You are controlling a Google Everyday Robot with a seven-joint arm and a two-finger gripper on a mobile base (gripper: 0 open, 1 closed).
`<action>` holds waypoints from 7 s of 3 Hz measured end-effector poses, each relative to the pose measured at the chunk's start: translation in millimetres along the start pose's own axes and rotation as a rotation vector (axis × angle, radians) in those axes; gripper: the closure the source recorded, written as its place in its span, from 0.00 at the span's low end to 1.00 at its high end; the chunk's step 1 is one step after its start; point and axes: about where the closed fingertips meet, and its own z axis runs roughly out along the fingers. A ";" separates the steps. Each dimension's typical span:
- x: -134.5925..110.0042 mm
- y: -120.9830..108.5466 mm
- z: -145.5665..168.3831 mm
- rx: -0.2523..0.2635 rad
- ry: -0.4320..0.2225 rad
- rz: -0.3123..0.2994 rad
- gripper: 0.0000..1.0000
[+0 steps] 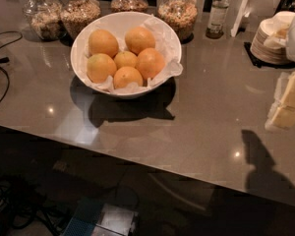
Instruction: Pick orange from white bowl
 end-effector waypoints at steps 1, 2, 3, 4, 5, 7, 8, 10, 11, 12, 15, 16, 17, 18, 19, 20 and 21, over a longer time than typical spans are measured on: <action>-0.1 -0.1 0.0 0.000 0.000 0.000 0.00; -11.6 -6.9 5.3 -0.006 -0.050 -0.024 0.00; -50.0 -22.8 22.6 -0.044 -0.138 -0.103 0.00; -96.7 -43.9 40.5 -0.071 -0.222 -0.185 0.00; -140.4 -70.5 50.4 -0.065 -0.285 -0.247 0.00; -235.6 -116.3 54.2 -0.019 -0.351 -0.365 0.00; -235.6 -116.3 54.3 -0.019 -0.352 -0.365 0.00; -247.6 -120.0 70.7 -0.004 -0.447 -0.289 0.00; -259.3 -125.3 82.5 -0.016 -0.478 -0.257 0.00; -260.3 -126.5 92.4 -0.029 -0.477 -0.218 0.18; -226.2 -117.8 115.8 -0.062 -0.386 -0.090 0.16; -226.1 -117.9 116.2 -0.062 -0.385 -0.089 0.27; -223.6 -122.3 127.4 -0.071 -0.382 -0.072 0.29; -218.1 -125.0 137.2 -0.077 -0.374 -0.049 0.27; -214.4 -125.8 148.3 -0.086 -0.368 -0.032 0.27; -214.8 -126.1 159.1 -0.095 -0.367 -0.026 0.27; -218.9 -126.4 172.5 -0.105 -0.363 -0.037 0.27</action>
Offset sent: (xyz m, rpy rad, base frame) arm 0.0229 0.0204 -0.0071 0.0940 -0.0034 0.0840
